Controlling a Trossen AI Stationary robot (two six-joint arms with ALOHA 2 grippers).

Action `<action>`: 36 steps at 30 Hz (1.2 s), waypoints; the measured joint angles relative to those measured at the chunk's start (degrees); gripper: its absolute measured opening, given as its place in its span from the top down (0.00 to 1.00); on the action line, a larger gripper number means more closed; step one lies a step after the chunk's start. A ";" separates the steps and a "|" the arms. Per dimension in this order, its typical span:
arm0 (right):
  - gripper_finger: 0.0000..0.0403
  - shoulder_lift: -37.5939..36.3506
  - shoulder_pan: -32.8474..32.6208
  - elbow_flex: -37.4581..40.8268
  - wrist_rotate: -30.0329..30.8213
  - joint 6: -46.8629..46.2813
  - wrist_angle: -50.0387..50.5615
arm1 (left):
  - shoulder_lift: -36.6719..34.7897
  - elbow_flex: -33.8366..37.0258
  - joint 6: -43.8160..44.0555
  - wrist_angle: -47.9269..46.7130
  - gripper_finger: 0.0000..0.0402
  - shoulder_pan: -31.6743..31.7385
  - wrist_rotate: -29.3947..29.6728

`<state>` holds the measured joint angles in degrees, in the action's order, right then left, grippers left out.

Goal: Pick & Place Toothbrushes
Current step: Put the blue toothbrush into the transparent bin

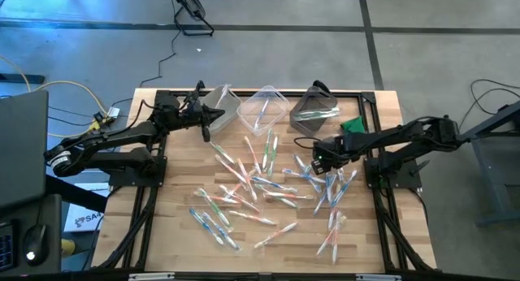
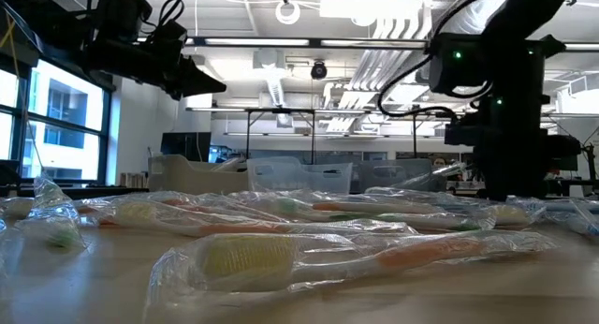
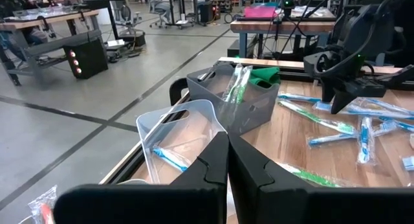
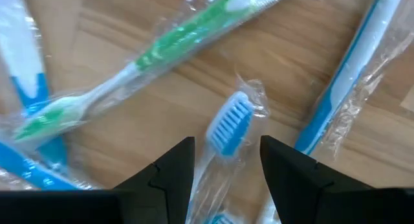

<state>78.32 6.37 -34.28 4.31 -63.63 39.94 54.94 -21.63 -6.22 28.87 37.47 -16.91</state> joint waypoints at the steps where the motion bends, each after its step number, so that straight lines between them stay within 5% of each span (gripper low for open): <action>1: 0.58 0.00 0.00 0.35 -0.05 -0.62 -0.01 | 0.00 0.00 0.00 0.04 1.00 0.00 0.00; 19: 0.59 -0.11 -0.02 1.55 -0.12 -1.12 -1.70 | 0.00 0.00 0.03 0.02 1.00 0.00 0.13; 36: 0.83 -0.07 0.00 1.60 0.45 -1.06 -1.73 | 0.00 0.00 0.05 0.01 1.00 0.00 0.05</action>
<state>78.26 6.37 -32.69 4.76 -64.69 38.21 54.94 -21.63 -6.17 28.89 37.47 -16.86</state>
